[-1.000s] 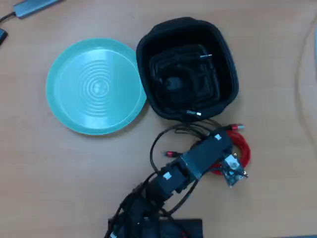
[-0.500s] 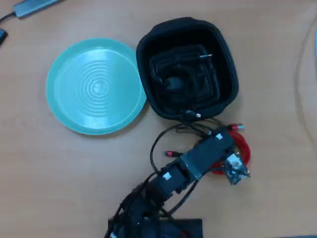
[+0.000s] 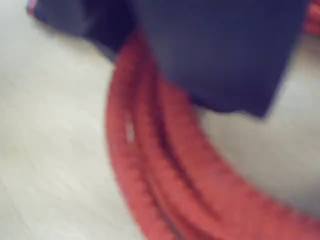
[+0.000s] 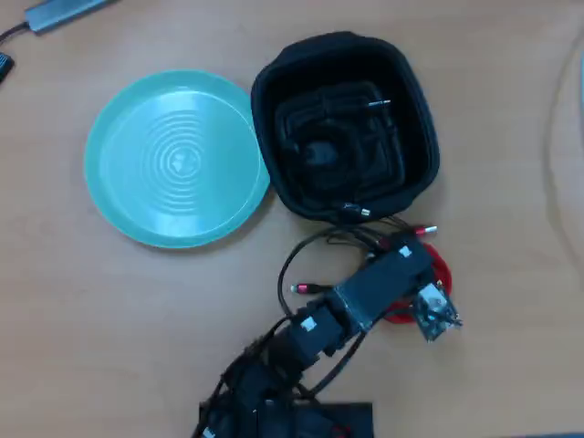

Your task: Put a black charging cable in a black bowl and put a red charging cable in a green bowl

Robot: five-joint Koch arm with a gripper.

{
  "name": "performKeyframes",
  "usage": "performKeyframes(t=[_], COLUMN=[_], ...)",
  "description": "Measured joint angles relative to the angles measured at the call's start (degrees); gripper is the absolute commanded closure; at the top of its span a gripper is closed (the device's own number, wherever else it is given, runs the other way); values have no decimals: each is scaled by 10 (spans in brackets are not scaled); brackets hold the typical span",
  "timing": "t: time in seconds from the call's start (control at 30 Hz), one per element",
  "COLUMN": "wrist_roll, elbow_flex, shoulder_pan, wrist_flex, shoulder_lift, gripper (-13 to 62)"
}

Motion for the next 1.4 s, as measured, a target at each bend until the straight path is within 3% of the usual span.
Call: performKeyframes(t=[0.17, 0.6, 1.4], wrist_roll=[-5, -14, -77], elbow_flex=[4, 19, 20], shoulder_pan=[14, 12, -407], wrist_flex=[2, 24, -122], shoulder_lift=[75, 480, 512], gripper=[562, 562, 562])
